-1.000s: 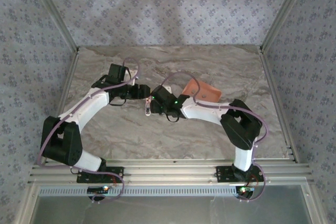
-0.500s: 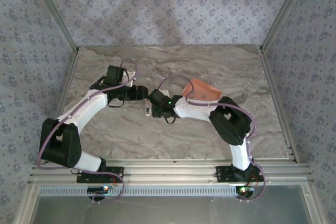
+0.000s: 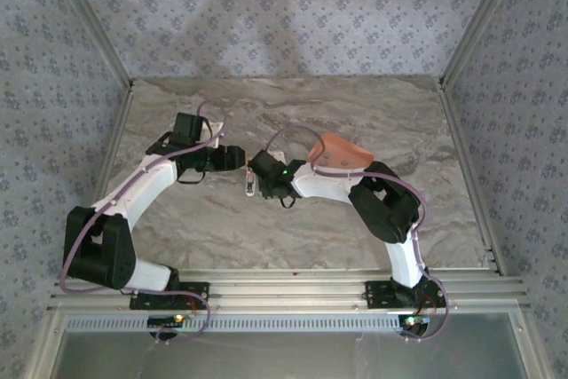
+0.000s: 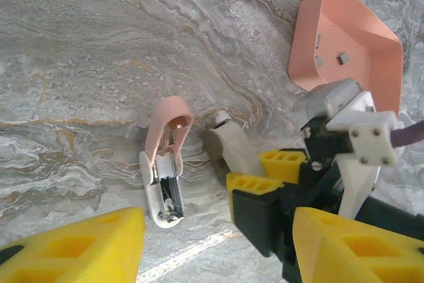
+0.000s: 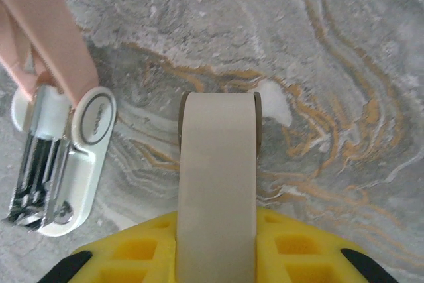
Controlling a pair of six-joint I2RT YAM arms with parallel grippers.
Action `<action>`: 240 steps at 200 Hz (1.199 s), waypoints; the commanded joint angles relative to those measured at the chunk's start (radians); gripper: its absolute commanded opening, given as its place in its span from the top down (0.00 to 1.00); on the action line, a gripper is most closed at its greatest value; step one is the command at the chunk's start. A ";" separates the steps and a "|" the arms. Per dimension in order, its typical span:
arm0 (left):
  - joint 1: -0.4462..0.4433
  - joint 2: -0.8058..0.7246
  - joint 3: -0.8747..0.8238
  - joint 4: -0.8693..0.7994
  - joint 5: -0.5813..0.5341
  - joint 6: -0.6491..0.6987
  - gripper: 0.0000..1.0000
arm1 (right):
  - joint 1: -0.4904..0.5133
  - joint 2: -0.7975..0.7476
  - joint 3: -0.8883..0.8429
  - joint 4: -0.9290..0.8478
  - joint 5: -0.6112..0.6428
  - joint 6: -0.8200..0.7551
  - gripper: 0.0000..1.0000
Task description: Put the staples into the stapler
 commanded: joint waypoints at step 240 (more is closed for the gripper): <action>-0.003 -0.025 -0.037 -0.014 -0.015 0.000 0.38 | -0.165 -0.082 0.124 -0.017 -0.021 -0.185 0.49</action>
